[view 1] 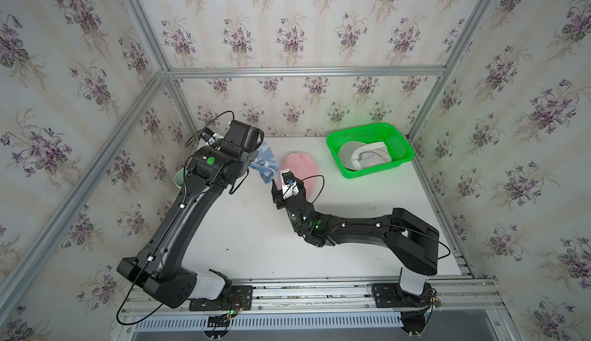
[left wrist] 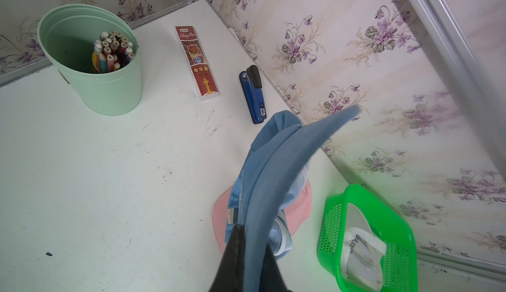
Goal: Turn the baseball cap inside out
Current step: Turn over the baseball cap.
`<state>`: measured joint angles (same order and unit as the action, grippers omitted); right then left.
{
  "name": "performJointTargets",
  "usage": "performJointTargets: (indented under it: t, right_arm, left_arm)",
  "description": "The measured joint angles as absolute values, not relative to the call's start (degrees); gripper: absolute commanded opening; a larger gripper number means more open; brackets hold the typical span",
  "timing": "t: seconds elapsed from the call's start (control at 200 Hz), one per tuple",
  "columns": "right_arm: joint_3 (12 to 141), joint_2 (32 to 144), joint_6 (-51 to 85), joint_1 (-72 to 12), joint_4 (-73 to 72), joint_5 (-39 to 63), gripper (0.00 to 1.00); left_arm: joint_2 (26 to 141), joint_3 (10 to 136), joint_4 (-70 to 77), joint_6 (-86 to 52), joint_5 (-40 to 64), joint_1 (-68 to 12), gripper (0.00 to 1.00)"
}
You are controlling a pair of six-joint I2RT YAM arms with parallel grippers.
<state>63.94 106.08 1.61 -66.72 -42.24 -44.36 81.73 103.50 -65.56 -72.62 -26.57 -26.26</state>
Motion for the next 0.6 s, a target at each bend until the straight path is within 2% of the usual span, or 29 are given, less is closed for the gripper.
performJointTargets:
  t: [0.155,0.2,0.35,0.599]
  right_arm:
    - [65.9,108.3,1.5,-66.7,-42.2,-44.7,0.76]
    - [65.8,108.3,1.5,-66.7,-42.3,-44.7,0.8]
    - [64.2,107.6,1.5,-66.7,-43.9,-44.4,0.82]
    - [66.8,108.8,3.7,-65.2,-43.3,-44.4,0.8]
  left_arm:
    - [84.0,104.4,-66.2,-73.5,-27.3,-27.6,0.0]
    - [84.0,104.4,-66.2,-73.6,-27.5,-27.9,0.0]
    - [84.2,104.3,-66.2,-73.9,-28.3,-27.9,0.0]
    - [82.5,101.9,-65.6,-73.9,-27.8,-28.3,0.0]
